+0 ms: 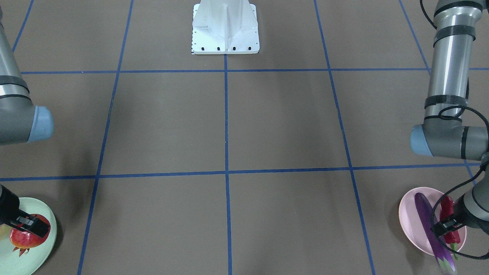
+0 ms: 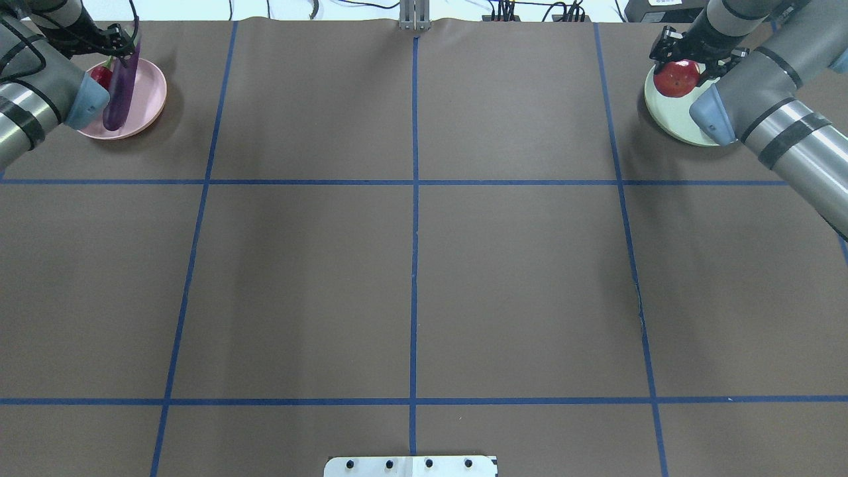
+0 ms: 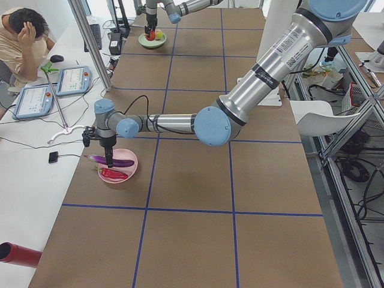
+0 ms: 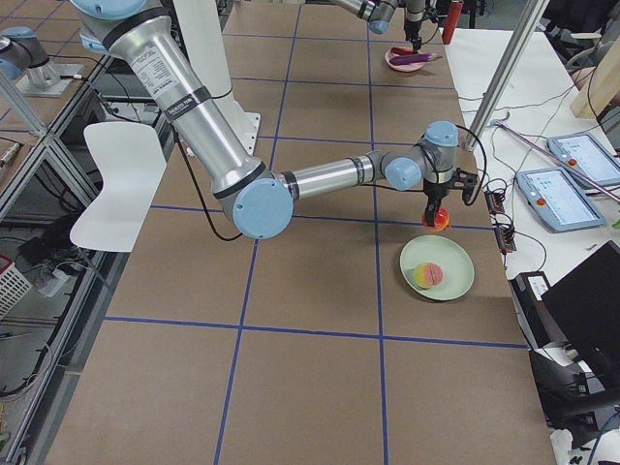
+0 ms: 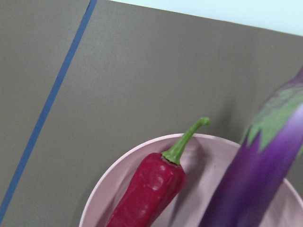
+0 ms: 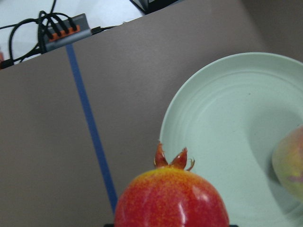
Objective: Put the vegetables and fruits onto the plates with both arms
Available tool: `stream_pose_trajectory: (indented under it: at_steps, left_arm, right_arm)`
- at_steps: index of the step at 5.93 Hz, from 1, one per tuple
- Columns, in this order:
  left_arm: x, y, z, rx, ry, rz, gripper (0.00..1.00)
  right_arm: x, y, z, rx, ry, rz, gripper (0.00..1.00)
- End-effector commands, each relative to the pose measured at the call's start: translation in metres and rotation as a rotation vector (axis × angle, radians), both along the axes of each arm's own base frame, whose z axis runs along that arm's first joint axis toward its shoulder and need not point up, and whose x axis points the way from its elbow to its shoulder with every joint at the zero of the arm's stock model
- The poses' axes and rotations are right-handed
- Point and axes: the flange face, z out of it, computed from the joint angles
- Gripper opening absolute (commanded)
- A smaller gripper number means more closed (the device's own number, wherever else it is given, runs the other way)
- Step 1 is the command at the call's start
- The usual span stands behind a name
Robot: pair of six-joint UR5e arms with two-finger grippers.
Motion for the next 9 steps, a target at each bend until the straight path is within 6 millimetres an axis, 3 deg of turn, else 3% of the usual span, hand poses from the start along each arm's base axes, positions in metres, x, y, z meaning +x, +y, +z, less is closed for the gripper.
stream_pose_trajectory:
  at_steps: [1, 2, 3, 4, 5, 6, 7, 8, 9]
  left_arm:
    - [0.002, -0.001, -0.006, 0.003, 0.008, -0.012, 1.0]
    - [0.002, -0.002, -0.008, 0.004, 0.009, -0.012, 1.0]
    - [0.003, -0.003, -0.02, 0.022, 0.018, -0.011, 1.0]
    - [0.019, 0.0, -0.043, 0.029, 0.047, -0.037, 1.0]
    - [0.027, 0.013, -0.075, 0.04, 0.092, -0.033, 1.0]
    - [0.021, 0.044, -0.095, 0.043, 0.187, 0.017, 1.0]
    - [0.003, 0.089, -0.091, 0.063, 0.266, 0.068, 1.0]
    - [-0.03, 0.121, -0.074, 0.138, 0.251, 0.136, 1.0]
    - [-0.086, 0.163, -0.026, 0.221, 0.196, 0.231, 1.0]
  right_arm:
    - [-0.006, -0.014, 0.033, 0.0, 0.016, -0.02, 0.0]
    - [-0.006, -0.014, 0.035, 0.01, 0.025, -0.018, 0.99]
    - [-0.004, -0.012, 0.042, 0.017, 0.038, -0.026, 1.0]
    - [0.001, -0.013, 0.041, 0.039, 0.042, -0.046, 1.0]
    - [0.012, -0.016, 0.024, 0.083, 0.029, -0.055, 1.0]
    - [0.038, -0.008, 0.005, 0.121, -0.023, -0.064, 1.0]
    - [0.074, 0.016, 0.008, 0.144, -0.096, -0.102, 1.0]
    - [0.109, 0.033, 0.03, 0.222, -0.063, -0.173, 1.0]
    - [0.152, 0.047, 0.057, 0.239, -0.065, -0.195, 1.0]
